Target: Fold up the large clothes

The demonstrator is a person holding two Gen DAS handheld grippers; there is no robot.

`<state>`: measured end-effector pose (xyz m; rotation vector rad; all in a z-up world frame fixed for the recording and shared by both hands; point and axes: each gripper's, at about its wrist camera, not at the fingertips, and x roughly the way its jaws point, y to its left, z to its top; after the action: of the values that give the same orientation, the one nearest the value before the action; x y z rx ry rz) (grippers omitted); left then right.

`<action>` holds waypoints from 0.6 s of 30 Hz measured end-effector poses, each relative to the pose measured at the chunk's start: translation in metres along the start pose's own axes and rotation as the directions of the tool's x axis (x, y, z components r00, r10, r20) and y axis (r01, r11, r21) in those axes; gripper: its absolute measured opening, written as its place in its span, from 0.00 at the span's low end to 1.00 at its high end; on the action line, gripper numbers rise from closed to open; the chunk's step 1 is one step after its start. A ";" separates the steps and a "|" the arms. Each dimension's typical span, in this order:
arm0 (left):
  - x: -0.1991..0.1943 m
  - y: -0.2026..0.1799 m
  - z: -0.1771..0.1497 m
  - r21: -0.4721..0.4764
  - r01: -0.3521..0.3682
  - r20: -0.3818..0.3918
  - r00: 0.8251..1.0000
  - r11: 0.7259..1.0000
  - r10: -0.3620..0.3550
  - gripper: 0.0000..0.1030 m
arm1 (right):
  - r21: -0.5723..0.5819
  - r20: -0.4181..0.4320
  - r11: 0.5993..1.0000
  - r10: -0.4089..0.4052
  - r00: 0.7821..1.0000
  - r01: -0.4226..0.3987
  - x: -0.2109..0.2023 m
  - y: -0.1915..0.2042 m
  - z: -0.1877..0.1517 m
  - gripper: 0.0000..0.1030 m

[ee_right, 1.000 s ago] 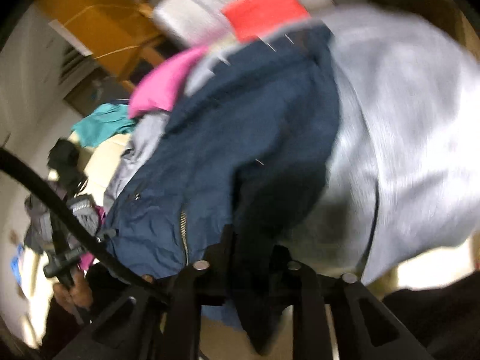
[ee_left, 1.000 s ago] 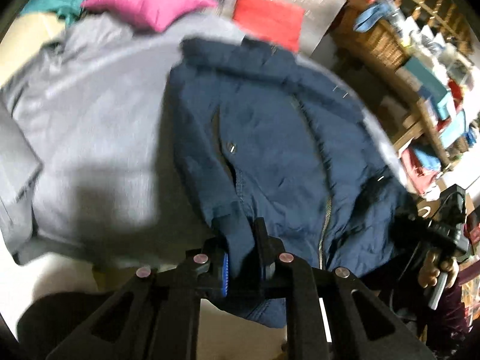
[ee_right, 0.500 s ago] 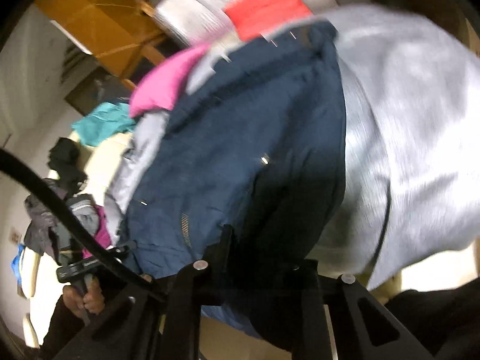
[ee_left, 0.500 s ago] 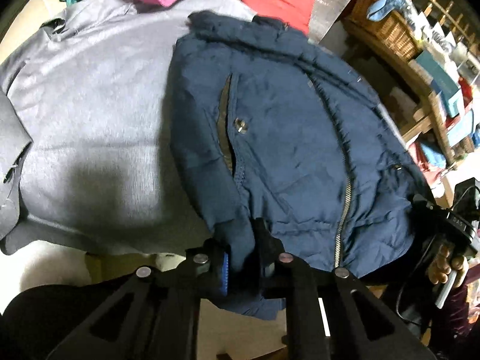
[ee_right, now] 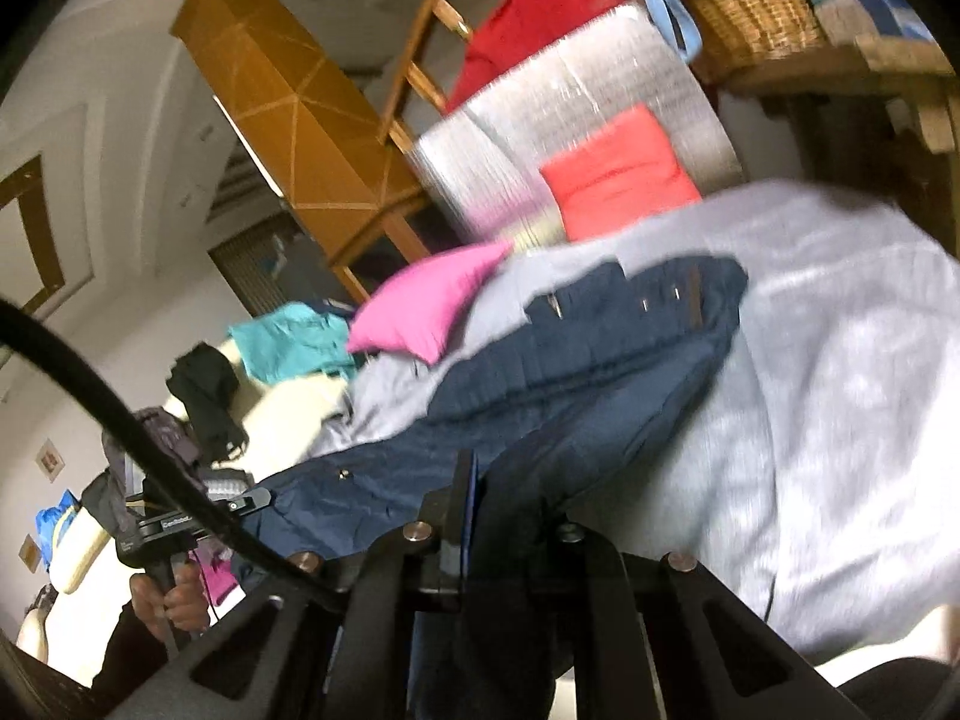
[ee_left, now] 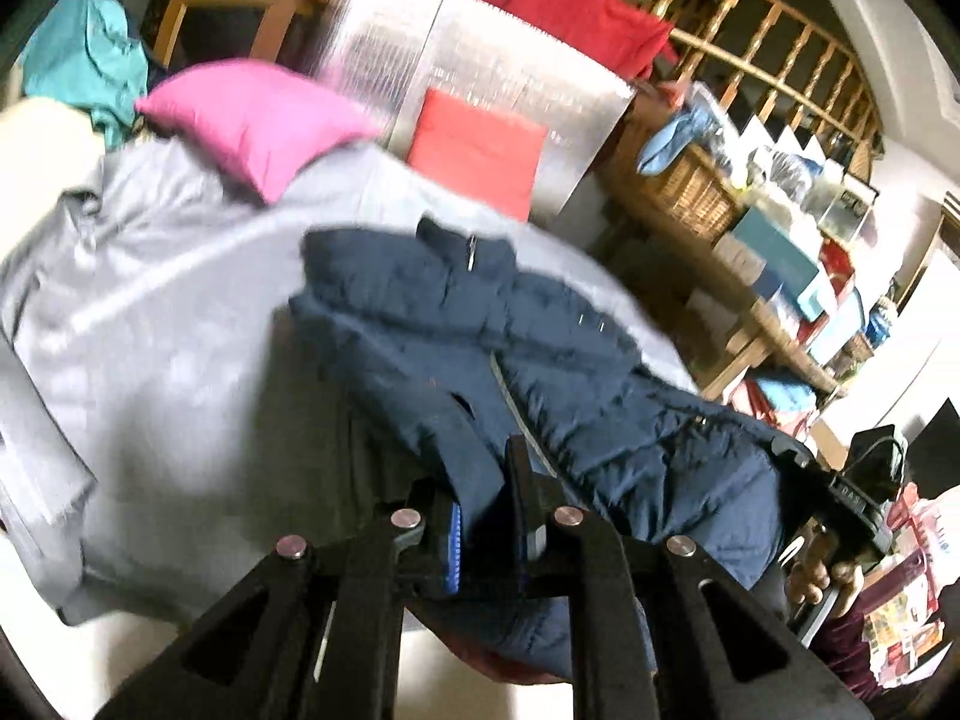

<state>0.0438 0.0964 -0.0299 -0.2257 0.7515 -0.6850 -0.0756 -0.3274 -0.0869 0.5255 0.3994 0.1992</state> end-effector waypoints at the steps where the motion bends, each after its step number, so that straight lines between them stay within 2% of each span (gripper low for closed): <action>1: -0.011 0.002 0.000 0.005 0.007 0.011 1.000 1.000 -0.007 0.13 | -0.012 0.012 1.000 0.005 1.000 -0.005 -0.006 0.005 0.003 0.10; 5: -0.037 -0.005 -0.001 0.034 0.041 0.058 0.997 0.999 -0.043 0.13 | -0.045 0.062 0.998 0.041 0.997 -0.039 -0.033 0.017 0.011 0.10; 8: -0.035 0.003 0.000 0.012 0.051 0.052 0.997 0.999 -0.052 0.13 | -0.037 0.070 0.999 0.034 0.997 -0.031 -0.035 0.012 0.017 0.10; 12: -0.014 0.024 0.010 -0.078 0.054 0.032 0.998 0.995 -0.052 0.13 | 0.046 0.063 0.998 0.033 0.997 -0.036 -0.015 -0.007 0.027 0.10; 18: 0.018 0.043 0.035 -0.165 0.049 0.039 0.998 0.985 -0.043 0.13 | 0.095 0.066 0.995 0.018 0.998 -0.024 0.033 -0.026 0.053 0.10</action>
<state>0.0985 0.1157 -0.0328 -0.4070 0.7723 -0.6611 -0.0214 -0.3638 -0.0690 0.6292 0.3415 0.1833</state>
